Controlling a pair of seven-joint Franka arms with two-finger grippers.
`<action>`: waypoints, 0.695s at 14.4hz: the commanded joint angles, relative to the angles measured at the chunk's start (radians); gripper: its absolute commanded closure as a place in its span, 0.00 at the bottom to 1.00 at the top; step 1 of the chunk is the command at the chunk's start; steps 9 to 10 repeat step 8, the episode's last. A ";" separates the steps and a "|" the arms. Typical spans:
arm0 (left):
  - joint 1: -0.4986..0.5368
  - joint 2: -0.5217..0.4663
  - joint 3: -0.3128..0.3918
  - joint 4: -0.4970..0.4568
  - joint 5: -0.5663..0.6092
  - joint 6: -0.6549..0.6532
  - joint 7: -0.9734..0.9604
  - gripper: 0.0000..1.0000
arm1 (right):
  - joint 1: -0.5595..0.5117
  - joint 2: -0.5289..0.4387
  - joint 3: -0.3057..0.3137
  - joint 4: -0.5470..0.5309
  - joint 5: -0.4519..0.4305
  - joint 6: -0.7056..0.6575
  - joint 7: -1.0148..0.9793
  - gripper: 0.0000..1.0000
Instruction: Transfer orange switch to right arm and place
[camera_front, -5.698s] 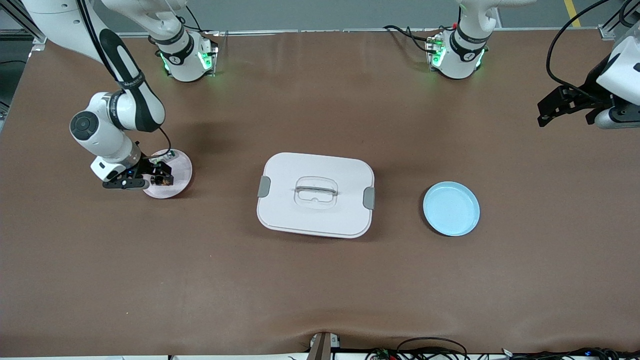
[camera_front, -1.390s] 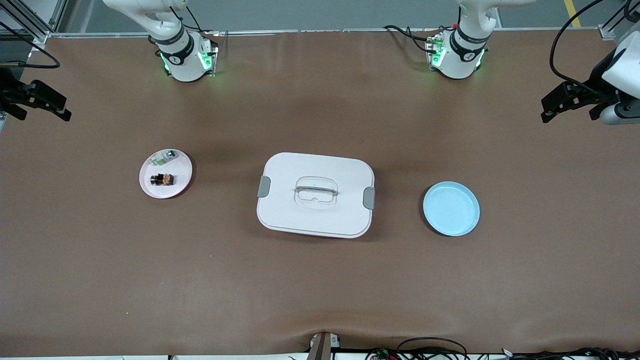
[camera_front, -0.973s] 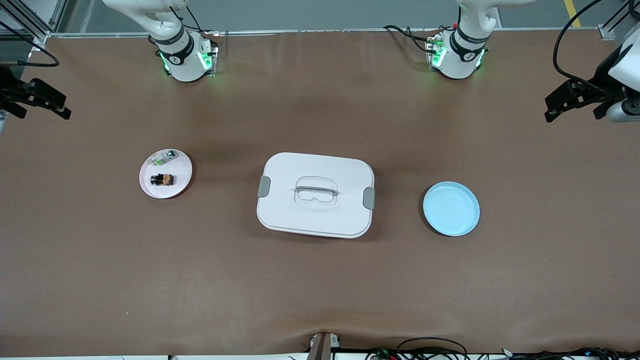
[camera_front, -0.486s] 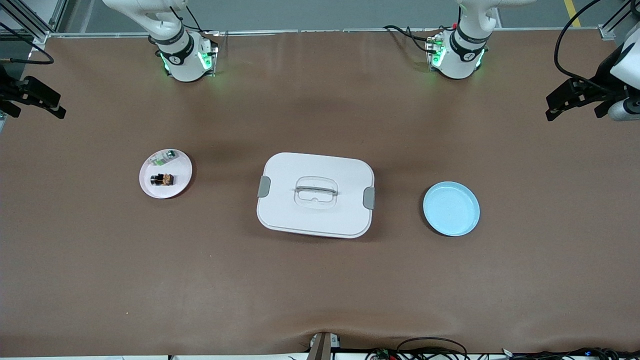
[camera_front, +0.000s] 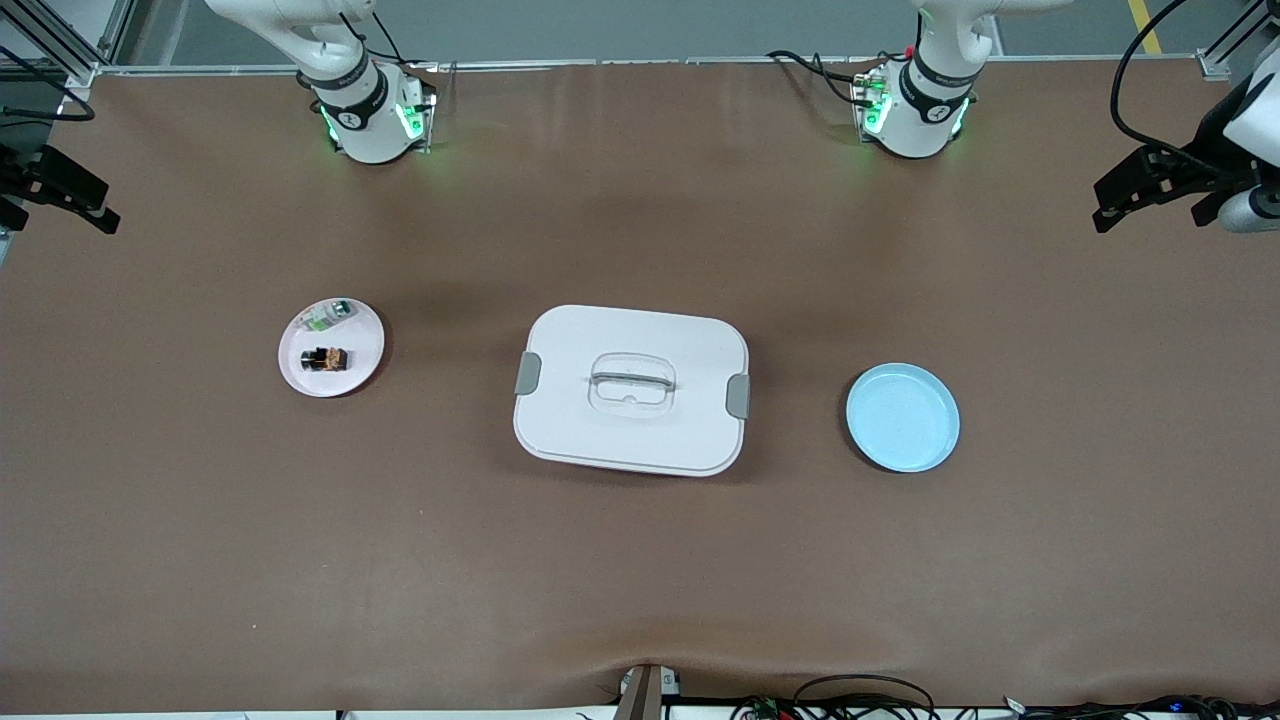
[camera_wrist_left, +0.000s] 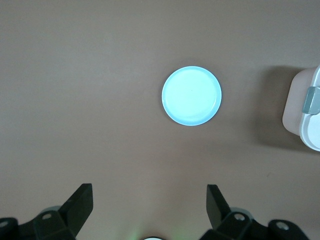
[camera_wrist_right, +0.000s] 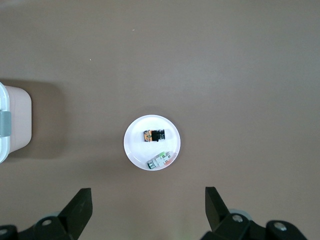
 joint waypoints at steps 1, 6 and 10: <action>0.000 -0.009 -0.003 0.011 -0.014 -0.026 0.014 0.00 | -0.004 0.013 -0.002 0.031 -0.005 -0.020 -0.007 0.00; -0.003 -0.006 -0.003 0.023 -0.017 -0.042 0.014 0.00 | -0.019 0.013 -0.002 0.031 -0.003 -0.022 -0.007 0.00; -0.003 -0.005 -0.005 0.023 -0.017 -0.042 0.013 0.00 | -0.019 0.013 -0.002 0.030 -0.003 -0.022 -0.009 0.00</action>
